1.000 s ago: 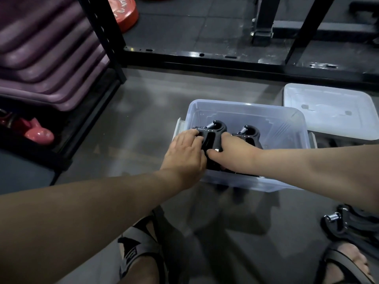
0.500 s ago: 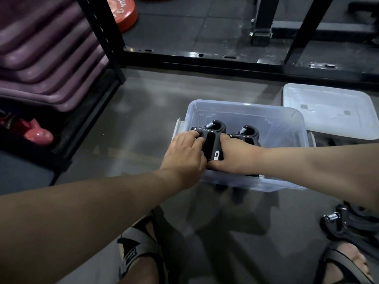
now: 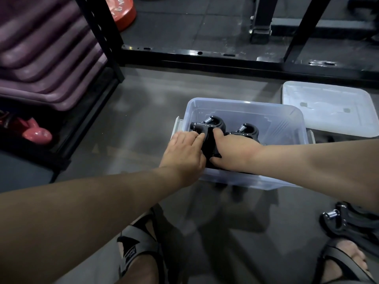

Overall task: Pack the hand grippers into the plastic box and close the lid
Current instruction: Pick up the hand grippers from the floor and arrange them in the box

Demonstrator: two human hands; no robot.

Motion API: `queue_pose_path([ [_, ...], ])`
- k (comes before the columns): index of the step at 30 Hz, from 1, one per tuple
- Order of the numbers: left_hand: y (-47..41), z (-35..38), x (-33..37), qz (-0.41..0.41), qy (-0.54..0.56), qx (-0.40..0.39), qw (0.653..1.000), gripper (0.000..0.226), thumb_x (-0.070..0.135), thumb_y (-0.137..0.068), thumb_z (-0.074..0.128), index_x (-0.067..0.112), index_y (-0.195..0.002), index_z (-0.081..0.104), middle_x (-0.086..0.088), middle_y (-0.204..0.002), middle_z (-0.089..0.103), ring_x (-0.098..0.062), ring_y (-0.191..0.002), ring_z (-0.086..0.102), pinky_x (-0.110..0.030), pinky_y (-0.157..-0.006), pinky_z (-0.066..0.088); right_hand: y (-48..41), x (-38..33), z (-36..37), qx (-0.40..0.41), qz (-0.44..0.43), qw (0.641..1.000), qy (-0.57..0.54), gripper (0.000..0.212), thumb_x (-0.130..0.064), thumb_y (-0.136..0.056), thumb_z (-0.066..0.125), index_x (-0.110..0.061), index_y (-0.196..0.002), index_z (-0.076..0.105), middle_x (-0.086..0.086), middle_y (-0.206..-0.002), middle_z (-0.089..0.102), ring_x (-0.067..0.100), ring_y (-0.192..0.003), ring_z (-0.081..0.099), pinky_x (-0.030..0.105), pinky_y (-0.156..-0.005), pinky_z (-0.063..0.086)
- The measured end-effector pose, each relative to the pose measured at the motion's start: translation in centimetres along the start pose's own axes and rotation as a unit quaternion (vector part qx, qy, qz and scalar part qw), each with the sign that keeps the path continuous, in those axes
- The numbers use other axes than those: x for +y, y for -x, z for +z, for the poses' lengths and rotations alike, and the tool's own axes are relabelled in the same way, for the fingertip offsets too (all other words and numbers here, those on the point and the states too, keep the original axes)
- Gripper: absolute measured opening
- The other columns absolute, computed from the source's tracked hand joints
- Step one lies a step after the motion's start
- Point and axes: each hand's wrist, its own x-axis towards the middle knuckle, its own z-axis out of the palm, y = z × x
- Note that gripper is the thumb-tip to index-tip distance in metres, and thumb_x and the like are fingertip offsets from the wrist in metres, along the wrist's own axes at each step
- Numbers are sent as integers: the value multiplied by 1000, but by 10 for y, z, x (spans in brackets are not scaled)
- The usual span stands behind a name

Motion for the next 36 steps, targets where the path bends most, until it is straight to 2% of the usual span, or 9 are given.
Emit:
queue_pose_path([
  [6,-1,1,0,-1,1,3,1000,66,36,-80,30,8,-134,55,-7,-122,58,-29,-116,50,-38,-113,18,1,5,-1,-15,-10,998,-59,72,-49,-89,57,-5,-137,28,11,-97,68,30,-88,65,38,-74,52],
  [9,-2,1,0,0,-6,9,1000,68,38,-78,27,11,-134,54,-5,-120,58,-27,-116,51,-35,-113,14,5,5,2,-2,-6,996,-89,66,-48,-90,55,-5,-134,30,10,-94,69,29,-88,65,39,-77,53],
  [13,-16,-6,6,-19,-81,-25,996,33,33,-83,37,20,-107,55,4,-92,54,-20,-105,55,-42,-120,-5,5,5,5,-6,17,995,-103,51,-39,-89,54,-3,-120,36,9,-86,67,29,-77,64,42,-74,54],
  [15,-26,-12,10,-32,-113,-57,991,15,37,-87,44,23,-93,48,5,-86,54,-21,-100,57,-45,-120,5,4,2,3,-5,28,994,-107,49,-39,-92,53,0,-117,36,12,-86,68,29,-77,65,42,-74,54],
  [20,-37,-16,14,-33,-154,-94,983,20,33,-83,57,24,-98,47,2,-99,64,-24,-100,57,-43,-103,26,0,-3,3,-19,64,990,-126,59,-48,-94,53,3,-120,37,13,-100,67,29,-88,65,37,-76,50],
  [26,-34,-12,12,-26,-141,-74,987,21,32,-82,56,26,-94,40,2,-100,61,-23,-101,54,-37,-87,28,1,-4,2,-24,67,989,-130,60,-46,-94,54,6,-121,39,15,-99,68,30,-88,65,40,-80,52],
  [28,-32,-6,9,-25,-107,-55,992,19,30,-82,53,24,-97,45,1,-103,59,-23,-103,53,-35,-89,27,2,-2,2,-25,70,986,-151,60,-45,-93,55,5,-123,38,13,-97,68,30,-89,65,38,-80,51],
  [33,-24,4,0,19,-14,53,998,39,22,-71,48,12,-103,67,-4,-112,62,-29,-105,56,-33,-102,22,9,1,1,-25,69,983,-169,60,-48,-93,54,0,-126,38,7,-91,64,27,-91,63,33,-74,47],
  [36,-23,5,1,10,12,33,999,36,23,-74,47,12,-102,67,-3,-110,63,-28,-103,58,-31,-95,27,8,3,6,-22,68,980,-185,58,-48,-93,54,-2,-125,40,10,-97,68,28,-93,64,36,-80,50],
])
